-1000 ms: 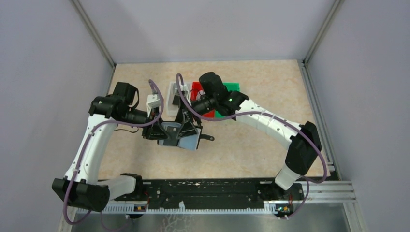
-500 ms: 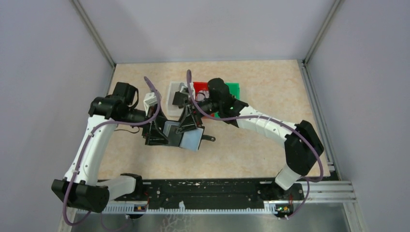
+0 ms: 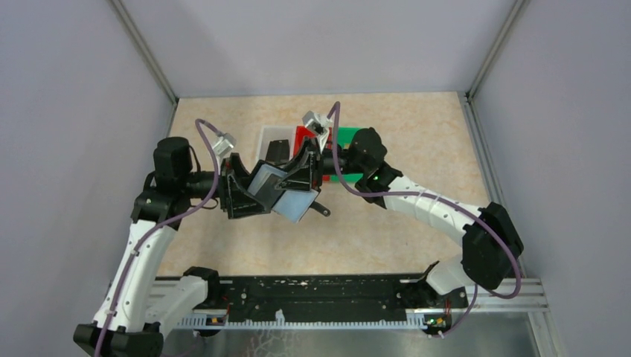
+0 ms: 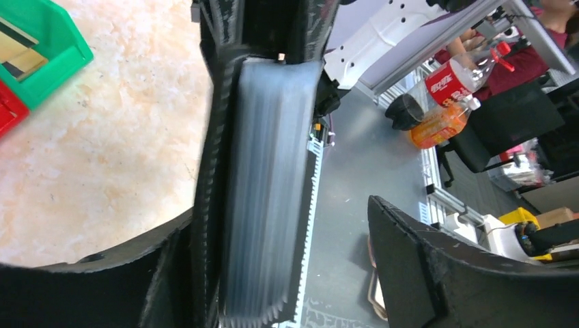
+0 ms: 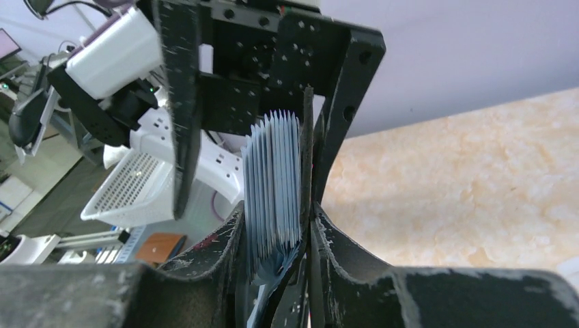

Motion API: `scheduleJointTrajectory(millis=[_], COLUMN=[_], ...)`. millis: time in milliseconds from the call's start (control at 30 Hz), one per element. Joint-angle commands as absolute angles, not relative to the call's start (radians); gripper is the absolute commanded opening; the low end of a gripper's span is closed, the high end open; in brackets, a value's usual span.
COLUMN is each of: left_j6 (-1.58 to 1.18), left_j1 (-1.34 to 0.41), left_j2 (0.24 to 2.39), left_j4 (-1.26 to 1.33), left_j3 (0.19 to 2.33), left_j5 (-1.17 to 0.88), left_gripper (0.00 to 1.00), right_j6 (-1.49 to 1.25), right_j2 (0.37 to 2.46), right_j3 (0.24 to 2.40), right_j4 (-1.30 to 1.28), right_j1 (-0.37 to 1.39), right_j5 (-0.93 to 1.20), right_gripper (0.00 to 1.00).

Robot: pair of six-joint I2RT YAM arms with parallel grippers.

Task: Take the credit cards out of the card holder
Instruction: Remove the credit card from the card holder.

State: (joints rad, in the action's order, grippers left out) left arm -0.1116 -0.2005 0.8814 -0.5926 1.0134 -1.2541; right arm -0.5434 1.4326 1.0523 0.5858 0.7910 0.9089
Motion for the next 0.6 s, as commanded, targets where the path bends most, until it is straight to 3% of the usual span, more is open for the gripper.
scheduleJointTrajectory(millis=[0, 100, 167, 300, 433, 567], left_j6=[-0.234, -0.282, -0.337, -0.436, -0.547, -0.611], left_j1=[-0.202, -0.202, -0.202, -0.202, -0.202, -0.202], left_j2=[0.910, 0.913, 0.905, 0.895, 0.885, 0.881], left_j4=[-0.510, -0.460, -0.396, -0.285, -0.179, -0.093], left_j3=[1.024, 1.015, 1.000, 0.971, 0.940, 0.903], left_j5=[-1.282, -1.303, -1.316, -1.337, -1.354, -1.337], left_gripper=[0.76, 0.61, 0.57, 0.58, 0.67, 0.64], right_j6=[-0.609, -0.660, -0.678, -0.690, -0.710, -0.730], right_j2=[1.384, 1.407, 1.417, 1.419, 1.431, 1.441], right_j3=[1.059, 1.061, 1.051, 1.028, 1.025, 1.022], right_j4=[0.786, 0.830, 0.849, 0.873, 0.900, 0.927], right_j1=[0.784, 0.785, 0.785, 0.785, 0.785, 0.785], right_j5=[0.853, 0.878, 0.883, 0.861, 0.854, 0.855], right_gripper=[0.00, 0.00, 0.00, 0.02, 0.02, 0.02])
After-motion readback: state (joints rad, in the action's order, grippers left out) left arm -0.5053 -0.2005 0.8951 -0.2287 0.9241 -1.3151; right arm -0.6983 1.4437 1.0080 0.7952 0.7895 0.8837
